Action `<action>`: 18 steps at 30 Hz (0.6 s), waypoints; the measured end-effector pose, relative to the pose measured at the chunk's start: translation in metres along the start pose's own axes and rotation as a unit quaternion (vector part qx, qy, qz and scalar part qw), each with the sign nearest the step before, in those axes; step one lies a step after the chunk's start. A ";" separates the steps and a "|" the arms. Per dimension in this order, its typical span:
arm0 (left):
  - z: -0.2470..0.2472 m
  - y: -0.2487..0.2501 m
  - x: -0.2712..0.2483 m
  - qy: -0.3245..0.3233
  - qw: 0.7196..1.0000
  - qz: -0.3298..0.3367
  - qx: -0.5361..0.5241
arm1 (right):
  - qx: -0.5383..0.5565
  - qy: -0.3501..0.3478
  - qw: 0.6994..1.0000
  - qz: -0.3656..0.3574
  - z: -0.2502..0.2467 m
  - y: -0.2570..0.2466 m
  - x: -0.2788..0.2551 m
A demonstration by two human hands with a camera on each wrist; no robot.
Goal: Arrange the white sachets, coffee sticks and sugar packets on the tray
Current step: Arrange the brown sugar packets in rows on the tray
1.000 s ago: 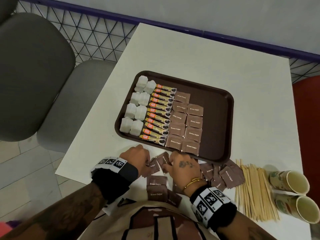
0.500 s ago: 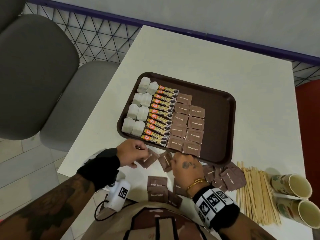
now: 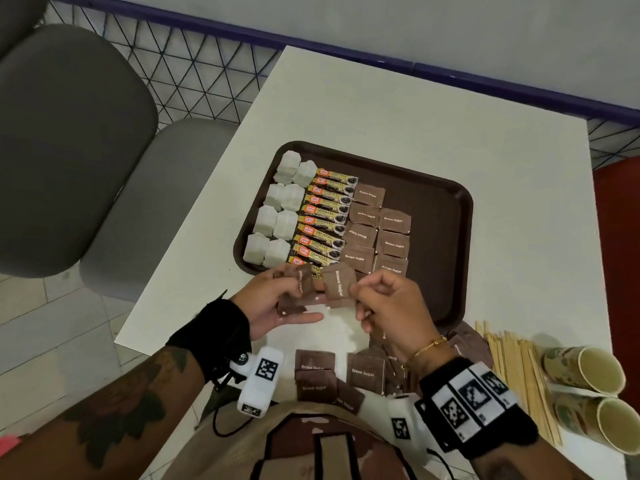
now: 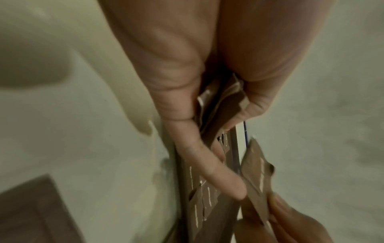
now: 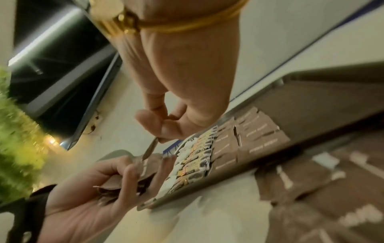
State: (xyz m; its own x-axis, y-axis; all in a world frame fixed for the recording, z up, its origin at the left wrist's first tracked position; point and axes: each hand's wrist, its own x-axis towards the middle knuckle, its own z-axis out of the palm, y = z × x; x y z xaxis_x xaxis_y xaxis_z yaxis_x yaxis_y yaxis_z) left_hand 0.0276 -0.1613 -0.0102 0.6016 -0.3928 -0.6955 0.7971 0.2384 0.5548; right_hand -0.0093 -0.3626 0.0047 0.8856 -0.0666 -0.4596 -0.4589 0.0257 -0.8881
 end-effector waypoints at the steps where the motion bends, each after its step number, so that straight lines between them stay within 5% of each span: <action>1: 0.001 0.000 0.001 0.003 1.000 0.007 -0.009 | 0.030 -0.004 0.999 0.023 0.004 0.002 0.002; 5: 0.006 0.001 0.004 -0.060 0.997 0.020 -0.044 | 0.045 -0.021 0.996 0.072 0.018 0.014 0.006; 15: -0.011 -0.014 0.006 0.023 0.995 0.022 0.094 | -0.218 -0.114 0.969 -0.017 0.027 0.033 -0.003; 16: -0.015 -0.014 0.005 0.035 0.995 0.025 0.088 | -0.288 -0.135 0.947 -0.054 0.026 0.034 -0.004; 18: -0.019 -0.012 0.002 0.046 0.996 0.028 0.070 | -0.493 -0.205 0.839 -0.106 0.027 0.037 -0.010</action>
State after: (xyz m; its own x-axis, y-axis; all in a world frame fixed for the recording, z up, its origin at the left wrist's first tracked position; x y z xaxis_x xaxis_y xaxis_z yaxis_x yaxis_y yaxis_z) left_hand 0.0199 -0.1477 -0.0273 0.6517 -0.2988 -0.6971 0.7513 0.1280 0.6474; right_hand -0.0326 -0.3342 -0.0237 0.8119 0.3894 -0.4349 0.0561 -0.7936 -0.6058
